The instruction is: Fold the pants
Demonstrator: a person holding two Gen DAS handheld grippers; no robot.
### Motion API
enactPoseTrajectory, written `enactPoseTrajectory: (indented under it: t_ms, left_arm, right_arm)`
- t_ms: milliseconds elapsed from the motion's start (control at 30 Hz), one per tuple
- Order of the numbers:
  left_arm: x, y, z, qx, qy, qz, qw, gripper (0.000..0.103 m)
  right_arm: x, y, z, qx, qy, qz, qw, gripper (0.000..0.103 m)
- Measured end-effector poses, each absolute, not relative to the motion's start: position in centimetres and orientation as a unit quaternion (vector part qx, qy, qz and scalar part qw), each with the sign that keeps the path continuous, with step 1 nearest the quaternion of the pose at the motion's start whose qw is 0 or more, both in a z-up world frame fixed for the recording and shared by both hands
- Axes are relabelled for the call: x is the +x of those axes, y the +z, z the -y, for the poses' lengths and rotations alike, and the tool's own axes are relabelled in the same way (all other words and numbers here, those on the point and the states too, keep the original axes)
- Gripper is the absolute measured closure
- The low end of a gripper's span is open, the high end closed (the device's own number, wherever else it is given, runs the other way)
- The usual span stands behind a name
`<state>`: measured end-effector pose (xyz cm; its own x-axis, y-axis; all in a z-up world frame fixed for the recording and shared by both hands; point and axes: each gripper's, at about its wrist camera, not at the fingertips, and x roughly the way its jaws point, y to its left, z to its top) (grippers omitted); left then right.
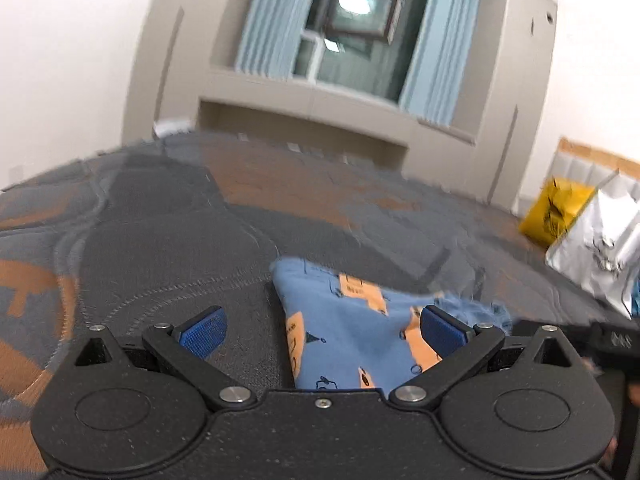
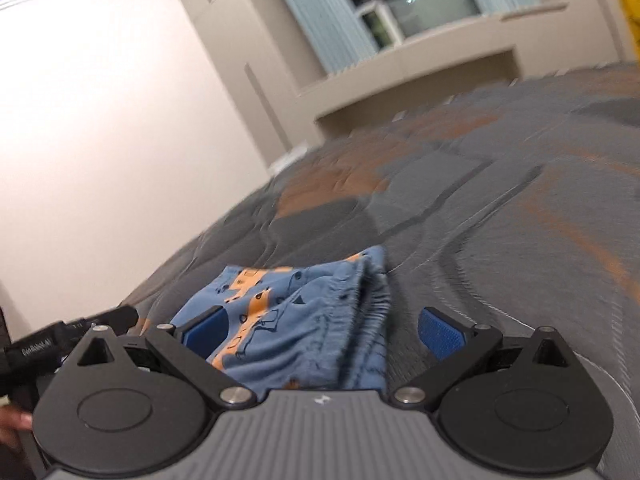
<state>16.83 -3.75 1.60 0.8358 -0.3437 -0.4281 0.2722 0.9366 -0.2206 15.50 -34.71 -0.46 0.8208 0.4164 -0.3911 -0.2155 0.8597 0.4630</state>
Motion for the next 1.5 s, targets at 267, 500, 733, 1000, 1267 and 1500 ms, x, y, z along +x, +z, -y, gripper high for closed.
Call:
enactPoseTrajectory:
  t_ms: [267, 500, 733, 1000, 1267, 1500]
  left_arm:
    - [19.5, -2.0, 5.8, -0.041, -0.169, -0.314, 0.933, 0.000]
    - [19.7, -2.6, 6.3, -0.025, -0.168, -0.308, 0.936, 0.000]
    - [19.7, -2.5, 6.5, -0.020, -0.167, -0.308, 0.936, 0.000]
    - [19.7, -2.6, 6.6, -0.019, -0.166, -0.308, 0.937, 0.000]
    - [19.7, -2.6, 6.6, -0.018, -0.166, -0.308, 0.937, 0.000]
    - [19.7, -2.6, 6.6, -0.019, -0.166, -0.308, 0.937, 0.000]
  right_arm:
    - [22.1, -1.5, 34.4, 0.169, 0.201, -0.307, 0.915, 0.000]
    - [21.5, -1.7, 33.1, 0.127, 0.187, -0.304, 0.925, 0.000]
    - [21.8, -1.8, 33.4, 0.142, 0.188, -0.303, 0.923, 0.000]
    - [21.7, -1.7, 33.3, 0.133, 0.185, -0.304, 0.925, 0.000]
    - [21.7, -1.7, 33.3, 0.133, 0.185, -0.304, 0.925, 0.000]
    - [21.6, -1.8, 33.9, 0.152, 0.190, -0.300, 0.922, 0.000]
